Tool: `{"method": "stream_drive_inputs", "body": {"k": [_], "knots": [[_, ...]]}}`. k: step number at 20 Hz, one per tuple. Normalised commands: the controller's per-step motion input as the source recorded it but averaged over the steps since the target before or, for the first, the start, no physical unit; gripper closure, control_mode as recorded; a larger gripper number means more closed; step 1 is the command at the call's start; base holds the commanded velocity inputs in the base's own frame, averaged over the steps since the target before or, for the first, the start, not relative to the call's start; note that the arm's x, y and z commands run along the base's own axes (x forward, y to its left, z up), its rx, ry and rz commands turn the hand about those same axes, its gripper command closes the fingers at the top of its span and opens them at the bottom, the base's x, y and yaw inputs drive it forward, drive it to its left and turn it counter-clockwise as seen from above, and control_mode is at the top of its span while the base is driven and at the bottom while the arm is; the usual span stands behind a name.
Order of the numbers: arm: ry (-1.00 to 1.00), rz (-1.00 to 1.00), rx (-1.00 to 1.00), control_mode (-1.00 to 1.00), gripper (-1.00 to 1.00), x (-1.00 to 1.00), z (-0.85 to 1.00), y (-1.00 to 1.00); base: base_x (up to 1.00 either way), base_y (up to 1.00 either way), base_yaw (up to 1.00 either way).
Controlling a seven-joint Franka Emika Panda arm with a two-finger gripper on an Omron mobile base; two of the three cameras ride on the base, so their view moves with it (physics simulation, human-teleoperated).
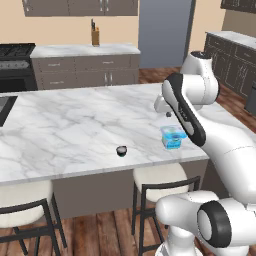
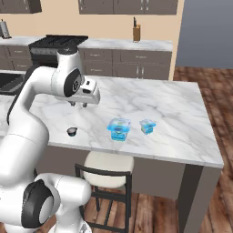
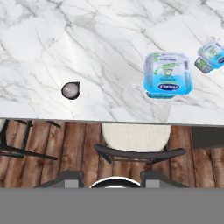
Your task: Stack the yogurt containers by placing the smaller containers on top of the larger containers.
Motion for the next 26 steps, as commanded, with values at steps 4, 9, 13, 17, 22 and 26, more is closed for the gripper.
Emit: {"method": "stream_drive_inputs", "body": {"k": [4,9,13,17,22,26], "knots": [[0.00,0.00,0.00,-1.00,-1.00,-0.03,0.00,0.00,0.00,0.00,0.00],[0.00,0.00,-0.01,-1.00,-1.00,-0.12,-0.02,-0.01,0.00,0.00,0.00],[0.01,0.01,-0.05,-1.00,-1.00,-0.14,-0.03,-0.05,0.00,0.00,0.00],[0.02,0.00,-0.04,-1.00,-1.00,-0.16,-0.01,-0.05,0.00,0.00,0.00],[0.01,0.00,-0.02,-1.00,-1.00,-0.15,0.00,-0.08,0.00,0.00,0.00],[0.00,-0.02,0.00,-1.00,-1.00,-0.14,0.00,-0.24,0.00,0.00,0.00]]}}
